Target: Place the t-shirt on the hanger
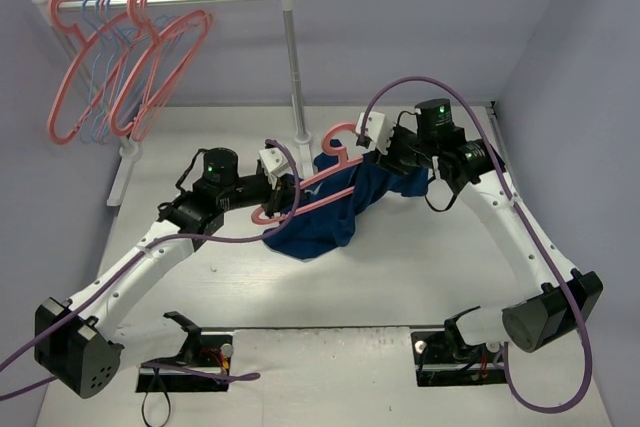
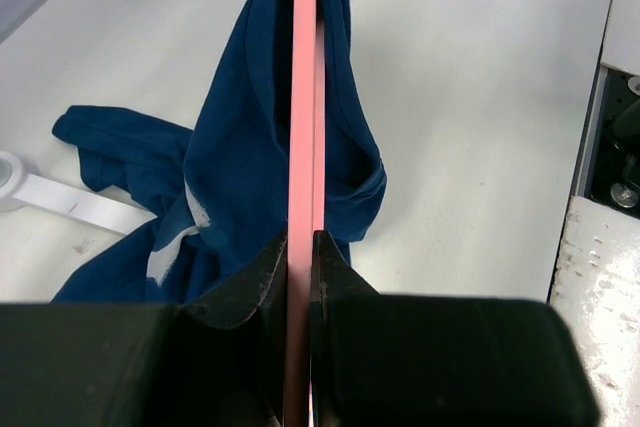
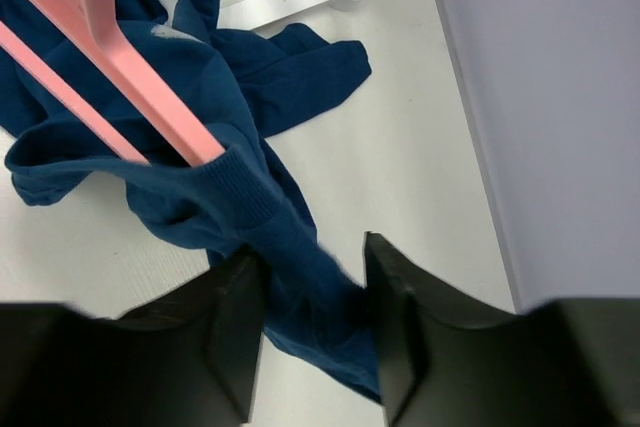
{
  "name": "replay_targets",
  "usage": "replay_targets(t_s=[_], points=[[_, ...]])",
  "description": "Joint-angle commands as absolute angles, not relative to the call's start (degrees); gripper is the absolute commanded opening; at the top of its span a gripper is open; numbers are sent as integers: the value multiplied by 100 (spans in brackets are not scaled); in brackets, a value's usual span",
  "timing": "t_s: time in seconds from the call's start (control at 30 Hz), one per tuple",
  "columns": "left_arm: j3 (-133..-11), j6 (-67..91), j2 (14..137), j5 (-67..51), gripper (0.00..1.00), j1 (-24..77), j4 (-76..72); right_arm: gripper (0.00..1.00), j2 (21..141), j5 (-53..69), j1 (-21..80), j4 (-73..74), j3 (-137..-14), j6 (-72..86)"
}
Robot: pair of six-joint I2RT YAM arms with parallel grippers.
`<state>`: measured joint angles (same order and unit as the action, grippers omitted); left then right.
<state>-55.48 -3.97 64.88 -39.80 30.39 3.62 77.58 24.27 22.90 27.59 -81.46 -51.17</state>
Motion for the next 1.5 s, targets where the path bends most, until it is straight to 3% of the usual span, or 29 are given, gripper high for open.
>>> replay_targets(t_s=[0.0,0.1,0.2,0.4,0.7,1.0,1.17,1.27,1.4,1.47], points=[[-5930,-580,6475,-4309,0,3023,-68,32,7743,2714,2268,2555,-8099,-5126],[-5940,-603,6503,-4459,0,3023,-56,14,7727,3084,2268,2583,-8068,-5041],[-5958,-691,6529,-4559,0,3015,-10,7,7717,3327,2268,2593,-8111,-4959],[-6194,-937,6600,-4849,0,3015,451,16,7719,3879,2268,2602,-8177,-4839],[-6507,-1152,6758,-5197,0,3006,826,22,7773,4428,2268,2602,-8266,-4729],[-6655,-1124,6918,-5452,0,2996,828,36,7778,4611,2268,2602,-8262,-4720],[-6743,-1118,6990,-5556,0,2979,880,37,7796,4771,2260,2600,-8260,-4694],[-6775,-1125,7030,-5581,0,2971,905,32,7821,4756,2268,2610,-8244,-4693],[-6814,-1132,7053,-5603,0,2962,928,15,7849,4742,2268,2610,-8209,-4718],[-6870,-1159,7082,-5567,0,2947,990,1,7849,4705,2268,2610,-8217,-4760]])
